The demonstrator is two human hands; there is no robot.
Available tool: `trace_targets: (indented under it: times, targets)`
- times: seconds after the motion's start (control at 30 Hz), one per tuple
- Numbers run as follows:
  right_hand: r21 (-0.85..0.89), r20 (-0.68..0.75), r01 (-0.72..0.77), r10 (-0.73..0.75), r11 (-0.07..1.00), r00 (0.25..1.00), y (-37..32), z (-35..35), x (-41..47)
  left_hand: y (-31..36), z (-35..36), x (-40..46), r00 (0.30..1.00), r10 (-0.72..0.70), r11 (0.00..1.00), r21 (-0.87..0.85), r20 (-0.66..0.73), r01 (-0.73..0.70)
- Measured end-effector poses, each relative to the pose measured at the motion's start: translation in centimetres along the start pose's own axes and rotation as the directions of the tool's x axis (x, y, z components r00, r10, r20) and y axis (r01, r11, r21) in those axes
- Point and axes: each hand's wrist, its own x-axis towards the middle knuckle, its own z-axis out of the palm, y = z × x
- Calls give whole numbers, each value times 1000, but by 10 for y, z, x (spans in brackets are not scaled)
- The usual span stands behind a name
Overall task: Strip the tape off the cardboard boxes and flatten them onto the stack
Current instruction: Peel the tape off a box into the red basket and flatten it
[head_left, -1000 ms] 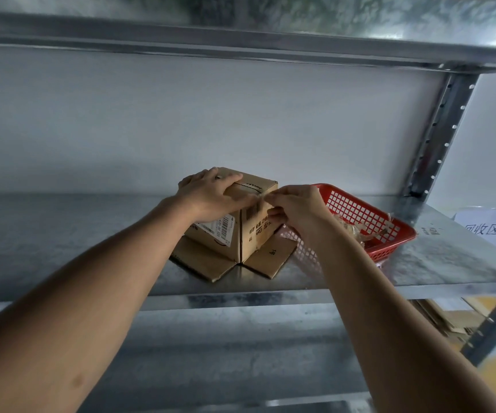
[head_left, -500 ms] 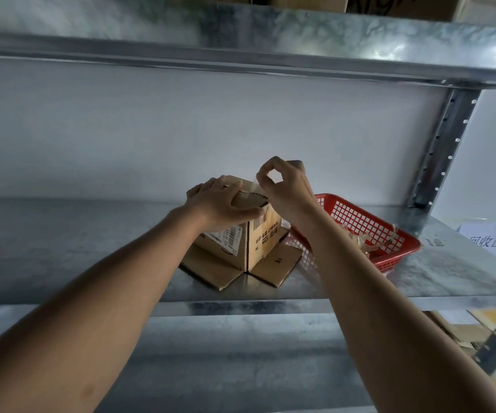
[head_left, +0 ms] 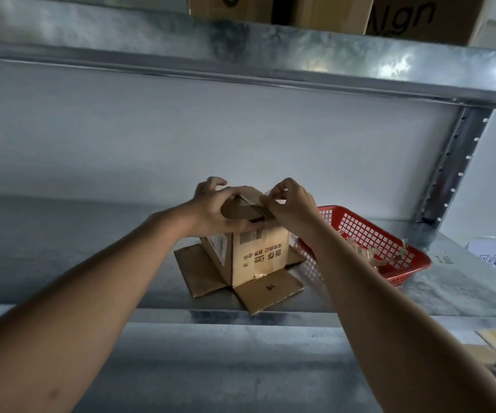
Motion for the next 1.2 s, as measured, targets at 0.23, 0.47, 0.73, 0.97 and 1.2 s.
trace_targets:
  times: [0.23, 0.47, 0.73, 0.97, 1.2]
  targets:
    - [-129, -128, -25, 9, 991, 992, -22, 17, -4, 14, -14, 0, 981, -195, 980, -50, 0, 195]
    - [-146, -137, -90, 70, 985, 988, -35, 28, -6, 15, -14, -8, 952, -296, 940, 156, -75, 304]
    - [237, -142, -223, 261, 946, 955, -27, 24, -2, 4, -51, -14, 922, -328, 943, 128, 205, 307]
    - [426, -87, -261, 327, 866, 941, -22, 30, -11, 37, -14, -16, 937, -347, 892, 299, -25, 339]
    - [285, -345, -208, 303, 936, 888, -9, 28, -10, 15, -40, -27, 944, -315, 947, 88, 99, 308]
